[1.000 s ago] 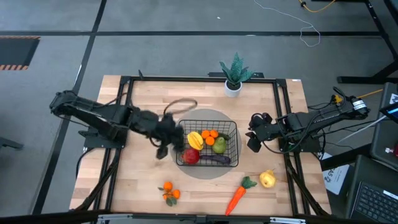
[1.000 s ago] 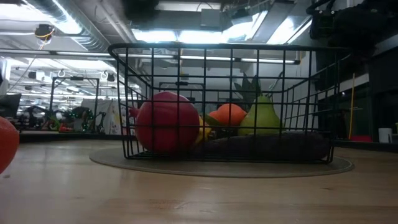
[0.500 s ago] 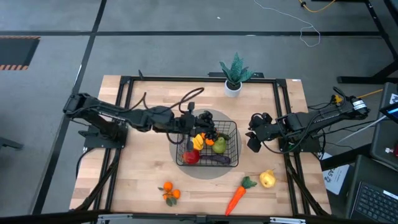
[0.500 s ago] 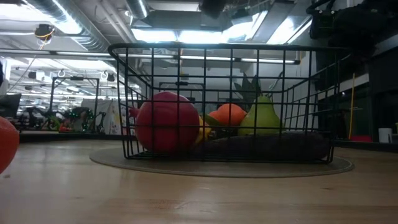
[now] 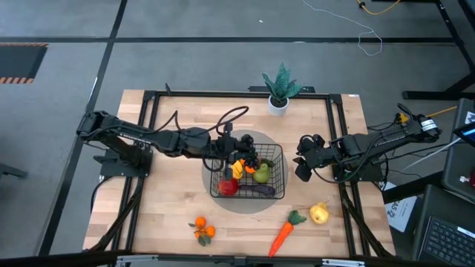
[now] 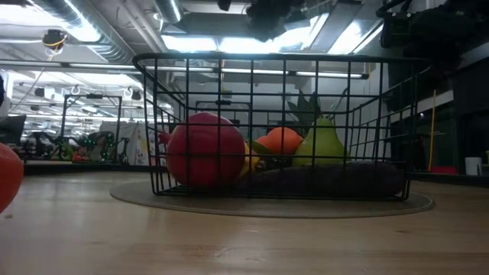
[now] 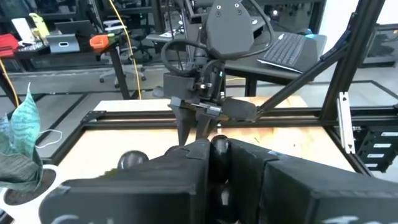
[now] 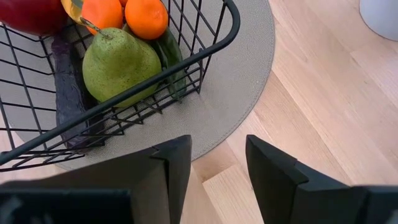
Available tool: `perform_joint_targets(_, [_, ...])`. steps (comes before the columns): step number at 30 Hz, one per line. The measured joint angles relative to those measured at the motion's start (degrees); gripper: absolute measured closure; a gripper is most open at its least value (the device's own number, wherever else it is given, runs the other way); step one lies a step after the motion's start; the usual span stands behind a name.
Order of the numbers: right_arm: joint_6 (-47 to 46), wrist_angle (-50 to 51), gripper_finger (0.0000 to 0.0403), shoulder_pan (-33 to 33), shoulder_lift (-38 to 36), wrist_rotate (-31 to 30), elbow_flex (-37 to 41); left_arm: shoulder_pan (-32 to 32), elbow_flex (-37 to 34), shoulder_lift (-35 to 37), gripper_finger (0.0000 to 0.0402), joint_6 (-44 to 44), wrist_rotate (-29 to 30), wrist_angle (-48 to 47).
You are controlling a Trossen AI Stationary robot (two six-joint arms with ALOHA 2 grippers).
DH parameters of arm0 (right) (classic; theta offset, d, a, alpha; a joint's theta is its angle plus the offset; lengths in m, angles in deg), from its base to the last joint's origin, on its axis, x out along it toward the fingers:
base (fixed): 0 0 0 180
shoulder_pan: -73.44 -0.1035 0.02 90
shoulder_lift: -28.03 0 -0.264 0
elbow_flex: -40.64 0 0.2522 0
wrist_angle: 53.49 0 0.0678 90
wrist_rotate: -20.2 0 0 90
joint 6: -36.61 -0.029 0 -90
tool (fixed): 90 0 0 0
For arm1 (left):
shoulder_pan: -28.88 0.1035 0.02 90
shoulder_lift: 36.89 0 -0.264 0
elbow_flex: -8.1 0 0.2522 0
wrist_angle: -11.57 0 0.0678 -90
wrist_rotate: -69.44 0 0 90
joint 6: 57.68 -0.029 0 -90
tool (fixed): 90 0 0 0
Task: Build produce basket
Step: Put the grapes into the black wire basket, then adjust the black wire basket
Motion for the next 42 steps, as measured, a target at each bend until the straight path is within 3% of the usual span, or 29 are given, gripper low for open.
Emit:
perform_joint_targets(8, [-0.02,-0.02,0.0257,0.01,-0.01,0.0,0.0,0.02,0.0,0.0,0.0354,2.7,-0.57,-0.97])
perform_joint_targets(18, [-0.86,-0.04,0.0257,0.01,-0.01,-0.01,0.0,0.09,0.0,0.02,0.0277,4.39,-0.42,-2.37])
perform_joint_targets(32, [-2.7,0.0,0.0257,-0.01,-0.01,0.1,0.0,0.06,0.0,0.02,0.0276,4.27,-0.39,-5.22])
perform_joint_targets(42, [-10.58,0.86,0.0257,-0.09,-0.01,15.32,0.0,0.07,0.0,0.04,0.0277,4.41,-0.37,-6.66])
